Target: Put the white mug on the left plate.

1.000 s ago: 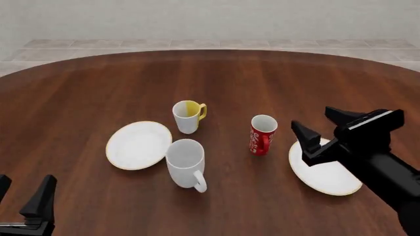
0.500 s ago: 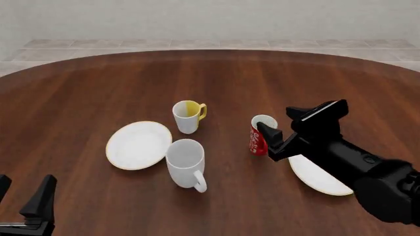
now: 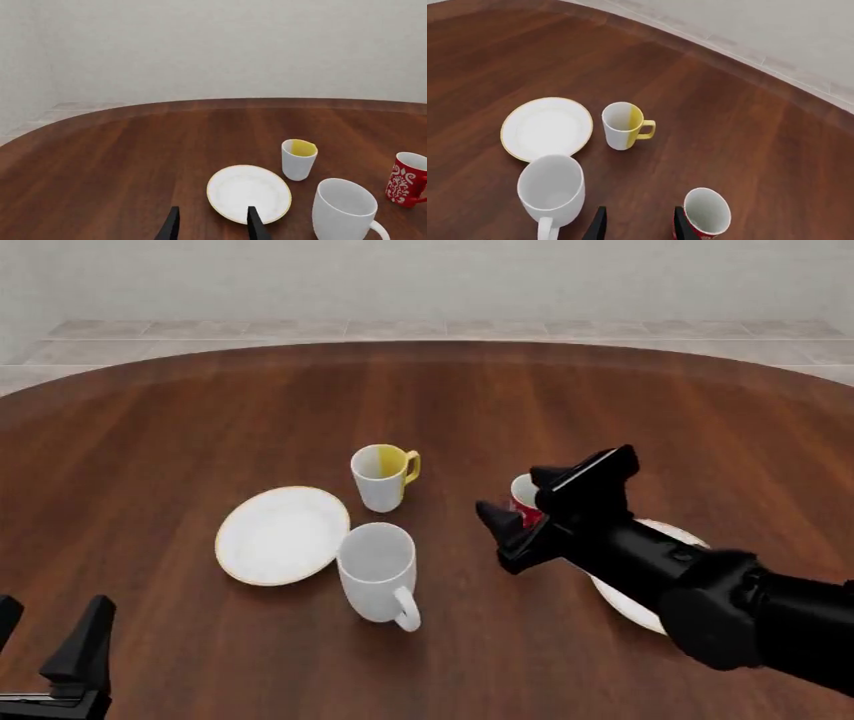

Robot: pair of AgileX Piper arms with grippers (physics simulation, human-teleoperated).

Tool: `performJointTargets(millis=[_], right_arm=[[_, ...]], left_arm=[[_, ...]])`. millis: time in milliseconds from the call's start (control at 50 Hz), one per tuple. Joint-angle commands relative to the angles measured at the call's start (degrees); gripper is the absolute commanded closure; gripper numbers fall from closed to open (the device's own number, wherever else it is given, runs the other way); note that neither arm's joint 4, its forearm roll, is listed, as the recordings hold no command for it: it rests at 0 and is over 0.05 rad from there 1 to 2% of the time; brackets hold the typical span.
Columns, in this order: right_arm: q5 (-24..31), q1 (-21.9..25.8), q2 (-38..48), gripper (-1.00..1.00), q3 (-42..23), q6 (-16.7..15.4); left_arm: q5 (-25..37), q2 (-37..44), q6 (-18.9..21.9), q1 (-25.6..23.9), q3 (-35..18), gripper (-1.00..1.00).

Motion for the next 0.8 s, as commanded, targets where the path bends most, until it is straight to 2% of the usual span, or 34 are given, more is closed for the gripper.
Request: performJointTargets(millis=[20, 400, 800], right_arm=[[-0.99, 2.47, 3.04, -1.00, -1.54, 1.33], [-5.14, 5.23, 6.85, -1.00, -1.13, 7.03], [-7.99, 7.79, 10.60, -1.00, -0.68, 10.46]], left_arm=[[0.00, 0.00, 0.00, 0.00, 0.00, -1.00], [0.00, 0.00, 0.00, 0.00, 0.00, -1.00], [0.00, 0.00, 0.00, 0.00, 0.00, -1.00]])
